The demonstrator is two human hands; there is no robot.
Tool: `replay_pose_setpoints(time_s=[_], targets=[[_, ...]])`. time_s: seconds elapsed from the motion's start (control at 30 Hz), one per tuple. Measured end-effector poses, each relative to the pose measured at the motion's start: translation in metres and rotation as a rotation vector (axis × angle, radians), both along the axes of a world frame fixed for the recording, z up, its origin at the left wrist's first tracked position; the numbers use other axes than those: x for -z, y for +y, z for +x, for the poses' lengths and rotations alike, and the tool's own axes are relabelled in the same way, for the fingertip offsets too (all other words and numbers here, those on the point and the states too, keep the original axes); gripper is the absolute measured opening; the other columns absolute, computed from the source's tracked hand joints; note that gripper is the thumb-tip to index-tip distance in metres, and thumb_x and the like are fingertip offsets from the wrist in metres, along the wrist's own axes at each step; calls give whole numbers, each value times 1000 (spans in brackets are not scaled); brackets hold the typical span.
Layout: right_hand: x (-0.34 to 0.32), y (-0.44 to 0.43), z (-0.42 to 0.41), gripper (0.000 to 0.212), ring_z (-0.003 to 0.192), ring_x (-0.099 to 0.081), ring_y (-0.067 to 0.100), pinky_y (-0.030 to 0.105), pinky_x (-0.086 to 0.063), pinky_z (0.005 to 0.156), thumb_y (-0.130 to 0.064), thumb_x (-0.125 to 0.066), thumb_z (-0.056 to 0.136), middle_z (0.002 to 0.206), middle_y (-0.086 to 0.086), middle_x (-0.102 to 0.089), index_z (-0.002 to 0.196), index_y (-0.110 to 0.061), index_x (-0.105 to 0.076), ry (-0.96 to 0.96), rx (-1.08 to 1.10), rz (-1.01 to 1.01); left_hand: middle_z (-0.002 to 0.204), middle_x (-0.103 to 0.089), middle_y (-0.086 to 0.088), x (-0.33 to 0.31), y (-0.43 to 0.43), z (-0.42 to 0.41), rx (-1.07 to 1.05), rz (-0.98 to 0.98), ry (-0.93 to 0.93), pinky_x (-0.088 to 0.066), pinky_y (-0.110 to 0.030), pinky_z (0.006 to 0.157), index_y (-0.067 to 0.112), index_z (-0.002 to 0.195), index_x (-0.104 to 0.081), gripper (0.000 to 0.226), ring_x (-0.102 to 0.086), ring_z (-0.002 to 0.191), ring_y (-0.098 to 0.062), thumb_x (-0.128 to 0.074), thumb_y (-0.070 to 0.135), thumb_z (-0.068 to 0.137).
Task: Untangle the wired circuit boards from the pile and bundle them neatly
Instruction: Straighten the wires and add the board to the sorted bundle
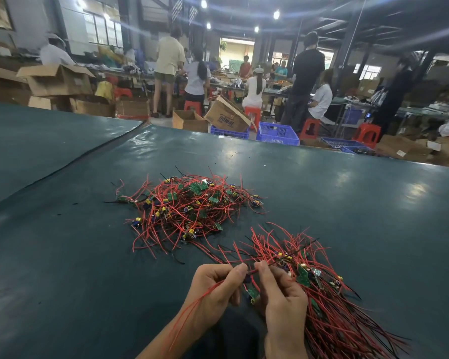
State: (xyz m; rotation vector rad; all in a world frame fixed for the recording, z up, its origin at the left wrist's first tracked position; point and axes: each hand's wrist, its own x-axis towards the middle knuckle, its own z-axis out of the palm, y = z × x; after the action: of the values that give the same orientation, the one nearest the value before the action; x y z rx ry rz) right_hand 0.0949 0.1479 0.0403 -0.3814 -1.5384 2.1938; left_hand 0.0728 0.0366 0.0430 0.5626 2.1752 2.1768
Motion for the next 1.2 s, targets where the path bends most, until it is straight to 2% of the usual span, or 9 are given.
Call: replay_pose_setpoints(time_s=[0.3, 0.5, 0.63, 0.77, 0.87, 0.93, 1.0, 1.07, 1.2], targets=[[-16, 33, 0, 16, 37, -31, 2, 15, -30, 34, -16, -66, 88, 47, -8, -42, 73, -14, -70, 10, 193, -245, 41, -54, -6, 1, -9, -5, 1, 112, 27, -42, -19, 61, -7, 47, -57, 61, -51, 43, -11, -61, 45, 79], [-11, 26, 2, 19, 37, -28, 3, 16, -26, 34, -34, -67, 77, 52, -7, -45, 68, -18, -73, 50, 78, -198, 46, -53, -13, -7, -15, -8, -33, 213, -51, -43, -18, 53, 11, 45, -59, 48, -49, 41, -13, -59, 29, 89], [3, 5, 3, 23, 52, -51, 5, 16, -43, 51, -45, -65, 75, 54, 2, -61, 75, -26, -78, 46, -126, 68, 51, -54, -13, -8, -9, -5, 29, 178, -61, -43, -22, 52, 10, 51, -65, 43, -49, 46, -15, -57, 33, 87], [8, -9, 5, 25, 73, -72, 19, 25, -57, 68, -40, -58, 81, 74, 9, -75, 81, -26, -80, 104, -261, 221, 53, -55, -8, -3, -8, -5, 73, 137, -81, -43, -22, 52, -18, 73, -63, 55, -51, 48, -13, -57, 36, 83], [7, -5, 4, 20, 84, -73, 16, 23, -56, 75, -31, -61, 80, 84, 4, -77, 88, -28, -80, 124, -194, 205, 49, -54, -6, -2, -7, -5, 64, 142, -110, -42, -22, 53, -8, 59, -64, 51, -50, 45, -12, -57, 36, 83], [2, 1, 2, 21, 69, -66, 10, 21, -53, 66, -31, -65, 76, 74, -4, -72, 90, -26, -79, 111, -116, 120, 46, -55, -7, -3, -7, -5, 60, 144, -124, -42, -17, 55, 9, 48, -62, 46, -50, 43, -11, -54, 36, 84], [-3, 14, 1, 20, 45, -41, 3, 16, -35, 43, -30, -66, 77, 56, -9, -51, 90, -23, -79, 95, -36, -6, 44, -54, -6, -3, -9, -8, 41, 160, -137, -43, -15, 58, 15, 41, -56, 48, -49, 42, -10, -53, 36, 84], [-6, 28, 1, 18, 39, -26, 2, 15, -24, 35, -25, -64, 82, 53, -7, -42, 89, -18, -79, 96, 6, -103, 42, -52, -5, -3, -14, -9, 27, 178, -150, -42, -17, 57, 17, 38, -54, 49, -47, 41, -11, -55, 36, 82], [-4, 22, 6, 22, 39, -32, 4, 16, -30, 36, -34, -64, 79, 52, -7, -45, 82, -15, -75, 78, -34, -60, 44, -51, -6, -3, -17, -9, 74, 196, -158, -39, -19, 51, 14, 41, -56, 47, -45, 41, -13, -61, 48, 73]])
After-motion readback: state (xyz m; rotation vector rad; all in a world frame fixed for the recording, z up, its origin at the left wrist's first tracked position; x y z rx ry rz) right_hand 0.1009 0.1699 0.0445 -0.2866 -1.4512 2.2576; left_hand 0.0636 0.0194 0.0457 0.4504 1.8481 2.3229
